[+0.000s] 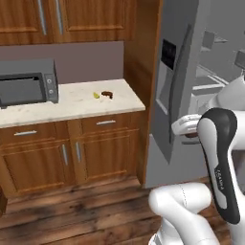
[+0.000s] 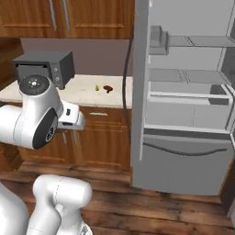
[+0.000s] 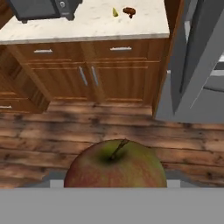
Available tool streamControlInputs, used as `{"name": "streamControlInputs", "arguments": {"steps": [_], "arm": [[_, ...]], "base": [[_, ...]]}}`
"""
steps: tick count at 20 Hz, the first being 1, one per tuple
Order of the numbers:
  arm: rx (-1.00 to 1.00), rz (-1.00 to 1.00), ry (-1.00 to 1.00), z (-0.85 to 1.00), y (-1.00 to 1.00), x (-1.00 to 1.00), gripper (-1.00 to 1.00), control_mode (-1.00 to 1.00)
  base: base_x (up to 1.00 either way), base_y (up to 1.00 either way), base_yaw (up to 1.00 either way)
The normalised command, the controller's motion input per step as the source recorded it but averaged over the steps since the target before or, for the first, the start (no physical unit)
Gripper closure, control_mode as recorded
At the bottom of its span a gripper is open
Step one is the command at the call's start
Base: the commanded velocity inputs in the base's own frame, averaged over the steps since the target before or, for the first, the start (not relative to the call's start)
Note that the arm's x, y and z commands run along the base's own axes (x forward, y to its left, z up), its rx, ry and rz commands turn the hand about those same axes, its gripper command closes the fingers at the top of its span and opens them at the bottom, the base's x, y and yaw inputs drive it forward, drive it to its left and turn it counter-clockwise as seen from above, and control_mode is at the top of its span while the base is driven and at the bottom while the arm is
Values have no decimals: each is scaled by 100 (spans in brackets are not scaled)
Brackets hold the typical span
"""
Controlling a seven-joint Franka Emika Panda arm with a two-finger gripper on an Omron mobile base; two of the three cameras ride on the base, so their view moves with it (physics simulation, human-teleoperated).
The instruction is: Open the fridge, remove the apple, lemon wedge, and chicken drumstick, and place them on any counter.
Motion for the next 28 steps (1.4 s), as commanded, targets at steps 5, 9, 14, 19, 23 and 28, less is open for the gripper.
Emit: {"name": "streamControlInputs", "arguments": {"steps": [5,9,14,19,23,28], "arm": [[0,0,0,0,0,0,100,100],[0,0,0,0,0,0,100,100],[0,0,0,0,0,0,100,100],[0,0,0,0,0,0,100,100],[0,0,0,0,0,0,100,100],[0,0,0,0,0,0,100,100]], "base": [[92,99,0],[100,59,0],[100,33,0],[100,9,1],[99,5,1],[73,2,5]]}}
